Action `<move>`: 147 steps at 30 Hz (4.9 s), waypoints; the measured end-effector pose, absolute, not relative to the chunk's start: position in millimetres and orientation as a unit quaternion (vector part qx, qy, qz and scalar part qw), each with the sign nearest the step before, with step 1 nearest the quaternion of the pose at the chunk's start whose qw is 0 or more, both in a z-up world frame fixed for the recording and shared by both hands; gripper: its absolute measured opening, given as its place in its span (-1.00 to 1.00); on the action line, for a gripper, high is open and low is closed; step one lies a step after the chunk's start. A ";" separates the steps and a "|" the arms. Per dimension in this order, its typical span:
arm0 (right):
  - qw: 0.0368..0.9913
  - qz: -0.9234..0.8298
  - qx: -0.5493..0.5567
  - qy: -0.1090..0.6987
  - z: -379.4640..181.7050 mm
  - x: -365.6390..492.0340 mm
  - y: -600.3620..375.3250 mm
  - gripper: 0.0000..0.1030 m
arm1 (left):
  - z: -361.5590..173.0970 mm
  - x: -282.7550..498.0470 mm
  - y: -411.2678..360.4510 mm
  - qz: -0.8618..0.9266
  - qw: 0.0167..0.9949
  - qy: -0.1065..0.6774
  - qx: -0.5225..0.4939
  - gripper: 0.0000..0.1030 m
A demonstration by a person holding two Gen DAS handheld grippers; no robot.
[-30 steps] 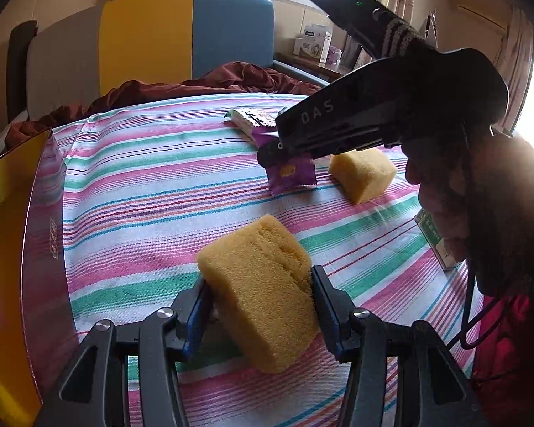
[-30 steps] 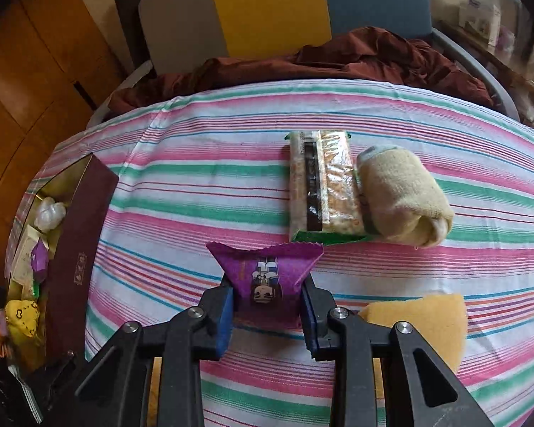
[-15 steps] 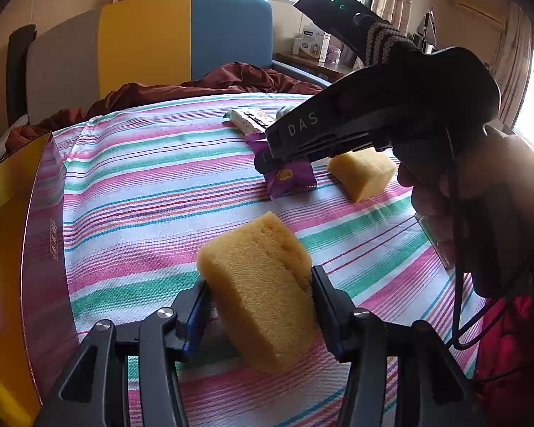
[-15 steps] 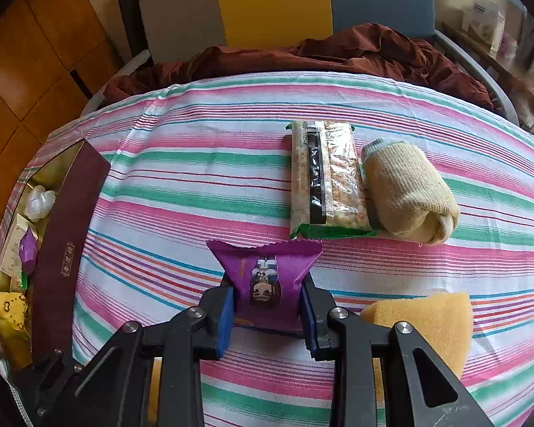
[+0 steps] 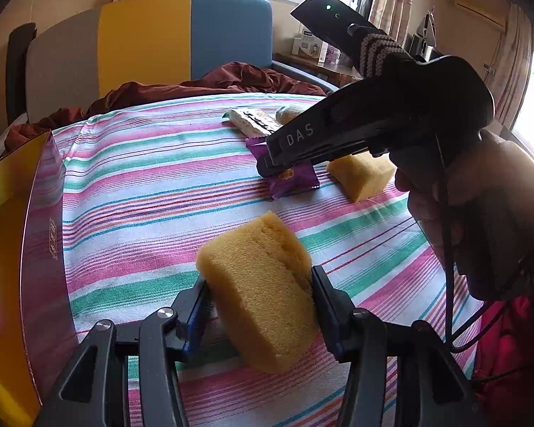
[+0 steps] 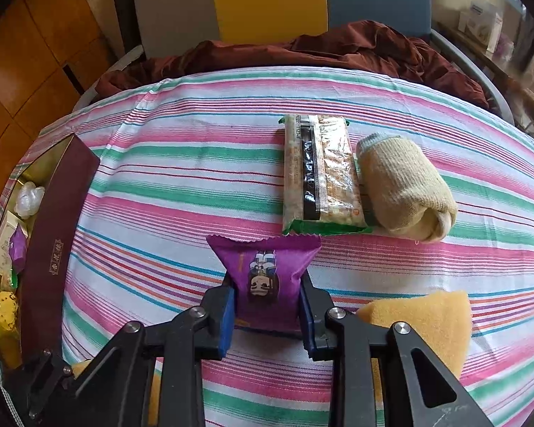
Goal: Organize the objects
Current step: 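Carry the sponge into the gold tray and open left tool while right tool holds the packet, then carry the purple packet into the gold tray and open right tool, then move both tools back over the remaining items on the table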
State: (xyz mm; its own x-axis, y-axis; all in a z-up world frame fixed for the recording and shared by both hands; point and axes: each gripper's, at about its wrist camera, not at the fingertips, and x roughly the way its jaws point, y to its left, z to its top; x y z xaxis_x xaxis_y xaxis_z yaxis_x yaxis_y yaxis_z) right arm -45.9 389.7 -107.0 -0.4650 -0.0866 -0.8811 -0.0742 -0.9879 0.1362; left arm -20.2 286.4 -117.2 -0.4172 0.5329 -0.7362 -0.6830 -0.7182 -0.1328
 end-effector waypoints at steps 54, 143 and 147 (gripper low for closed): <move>-0.008 -0.858 0.513 -0.041 -106.5 -41.9 385.1 -0.41 | -93.6 -249.6 77.0 0.837 0.102 -0.025 -0.536 0.48; 0.063 -0.897 0.435 -0.055 -7.6 14.2 239.9 0.46 | -12.0 -14.4 41.3 0.920 0.152 0.024 -0.361 0.41; -0.003 -0.898 0.431 -0.086 -3.6 24.1 297.7 0.46 | -10.1 -11.1 61.2 0.916 0.174 0.041 -0.358 0.41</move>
